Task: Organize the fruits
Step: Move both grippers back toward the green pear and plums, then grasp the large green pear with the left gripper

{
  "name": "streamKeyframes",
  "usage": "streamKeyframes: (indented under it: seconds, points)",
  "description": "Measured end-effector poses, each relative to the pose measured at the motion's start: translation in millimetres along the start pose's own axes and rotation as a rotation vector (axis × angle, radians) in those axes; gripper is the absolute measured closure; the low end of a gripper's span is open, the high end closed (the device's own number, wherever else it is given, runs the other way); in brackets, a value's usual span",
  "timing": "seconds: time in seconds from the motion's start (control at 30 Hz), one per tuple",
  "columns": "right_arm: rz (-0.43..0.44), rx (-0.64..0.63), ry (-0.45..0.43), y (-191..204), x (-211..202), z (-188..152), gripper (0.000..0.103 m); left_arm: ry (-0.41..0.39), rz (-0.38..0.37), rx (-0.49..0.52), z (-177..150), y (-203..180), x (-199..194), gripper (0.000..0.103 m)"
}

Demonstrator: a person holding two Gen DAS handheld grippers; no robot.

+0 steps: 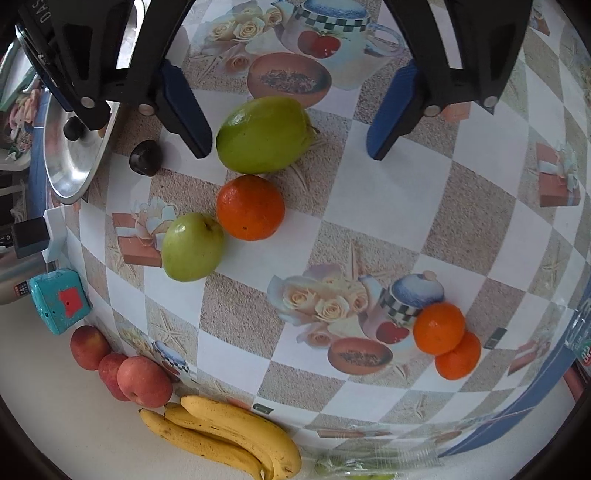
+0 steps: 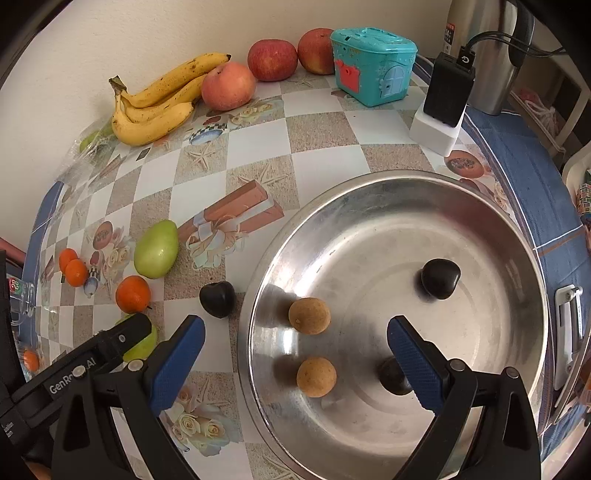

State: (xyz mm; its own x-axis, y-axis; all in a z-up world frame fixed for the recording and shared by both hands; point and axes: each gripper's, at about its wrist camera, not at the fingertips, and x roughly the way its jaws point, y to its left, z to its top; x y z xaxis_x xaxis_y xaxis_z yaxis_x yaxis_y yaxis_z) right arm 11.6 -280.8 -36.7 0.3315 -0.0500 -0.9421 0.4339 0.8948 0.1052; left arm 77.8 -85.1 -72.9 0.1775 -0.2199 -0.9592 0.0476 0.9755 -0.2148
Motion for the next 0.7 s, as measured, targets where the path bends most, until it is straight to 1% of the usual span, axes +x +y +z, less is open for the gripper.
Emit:
streamKeyframes:
  seconds: [0.03, 0.07, 0.1, 0.13, 0.17, 0.2, 0.33, 0.6, 0.7]
  points:
    - [-0.002, 0.0, -0.001, 0.0, -0.1, 0.1, 0.004, -0.004, 0.004, 0.002, -0.2, -1.0, -0.7, 0.021]
    - [-0.003, 0.0, -0.001, 0.0, -0.3, 0.1, 0.004, -0.006, -0.002, 0.004, -0.4, -1.7, -1.5, 0.026]
    - [-0.004, 0.0, -0.002, 0.2, -0.3, 0.2, 0.004, -0.004, -0.017, 0.006, -0.4, -2.6, -1.9, 0.032]
    - [-0.004, 0.0, -0.002, 0.1, -0.4, 0.1, 0.004, -0.002, -0.033, 0.007, -0.7, -3.4, -2.6, 0.037]
    - [-0.004, 0.0, -0.002, 0.1, -0.5, 0.0, 0.004, -0.004, -0.055, 0.007, -1.2, -3.9, -3.8, 0.047]
    - [-0.003, 0.0, -0.003, 0.1, -0.6, 0.0, 0.004, -0.002, -0.065, 0.007, -1.8, -5.0, -5.0, 0.048]
    - [-0.004, 0.0, -0.002, 0.4, -0.2, -0.9, 0.004, -0.008, -0.047, 0.03, -3.1, -14.1, -2.7, 0.048]
    - [-0.005, -0.011, -0.001, 3.0, 3.0, -0.6, 0.004, -0.003, -0.094, 0.002, 3.7, -11.7, -5.2, 0.049]
    - [0.003, -0.004, -0.034, 4.9, -1.4, 0.6, 0.004, 0.007, -0.13, -0.02, 4.2, -5.2, -11.4, 0.049]
